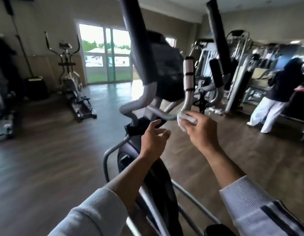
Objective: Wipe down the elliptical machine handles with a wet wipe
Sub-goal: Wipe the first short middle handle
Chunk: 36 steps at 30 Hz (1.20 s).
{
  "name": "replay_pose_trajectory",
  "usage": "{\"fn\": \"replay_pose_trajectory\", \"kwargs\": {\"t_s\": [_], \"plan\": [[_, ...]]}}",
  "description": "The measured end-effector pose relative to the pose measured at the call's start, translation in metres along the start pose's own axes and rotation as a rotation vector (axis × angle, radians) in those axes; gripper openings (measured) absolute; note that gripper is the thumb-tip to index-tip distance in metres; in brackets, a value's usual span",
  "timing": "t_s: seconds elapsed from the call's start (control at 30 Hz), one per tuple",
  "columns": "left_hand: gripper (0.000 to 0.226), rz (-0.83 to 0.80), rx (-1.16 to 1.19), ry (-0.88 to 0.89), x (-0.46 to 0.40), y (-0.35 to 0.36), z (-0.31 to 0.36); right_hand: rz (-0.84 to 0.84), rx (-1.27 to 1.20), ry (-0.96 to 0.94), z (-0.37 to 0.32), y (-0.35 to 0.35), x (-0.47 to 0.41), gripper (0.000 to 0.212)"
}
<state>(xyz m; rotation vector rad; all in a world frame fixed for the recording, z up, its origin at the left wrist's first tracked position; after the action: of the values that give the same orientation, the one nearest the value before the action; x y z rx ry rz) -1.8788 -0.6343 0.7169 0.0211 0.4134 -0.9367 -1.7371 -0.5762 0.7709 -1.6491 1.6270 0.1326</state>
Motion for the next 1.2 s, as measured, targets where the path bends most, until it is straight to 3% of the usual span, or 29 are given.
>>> {"fn": "replay_pose_trajectory", "kwargs": {"t_s": [0.23,0.4,0.5,0.6,0.73,0.9,1.0,1.2], "plan": [[0.025,0.078,-0.139,-0.258,0.146,-0.06,-0.089,-0.269,0.001,0.238,0.066,0.051,0.167,0.023],[0.011,0.158,-0.25,-0.613,0.299,-0.116,-0.164,-0.581,-0.045,0.431,0.096,0.081,0.3,0.011],[0.007,0.243,-0.298,-0.819,0.379,-0.141,-0.183,-0.768,-0.042,0.517,0.099,0.099,0.358,0.012],[0.011,0.285,-0.327,-0.898,0.419,-0.159,-0.192,-0.863,-0.015,0.535,0.093,0.112,0.386,0.016],[0.006,0.313,-0.277,-0.978,0.434,-0.18,-0.211,-0.988,0.071,0.542,0.086,0.132,0.406,0.018],[0.025,0.326,-0.234,-0.979,0.417,-0.214,-0.244,-1.054,0.15,0.531,0.08,0.176,0.408,0.02],[0.016,0.278,-0.256,-0.968,0.384,-0.243,-0.251,-1.079,0.176,0.551,0.066,0.209,0.401,0.018],[0.025,0.153,-0.342,-0.927,0.328,-0.311,-0.281,-1.08,0.148,0.551,0.025,0.287,0.384,0.018]]}}
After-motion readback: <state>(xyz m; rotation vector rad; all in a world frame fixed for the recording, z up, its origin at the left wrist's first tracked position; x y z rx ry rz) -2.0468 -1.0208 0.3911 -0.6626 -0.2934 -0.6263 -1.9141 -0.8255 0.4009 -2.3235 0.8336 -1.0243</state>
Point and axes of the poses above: each hand's wrist, its own x-axis away from the middle knuckle, its own y-axis out of the palm, z = x × y, the point moved 1 cm from there along -x, towards the middle knuckle, and after that the axes turned 8 degrees about y, right-handed, at the moved point
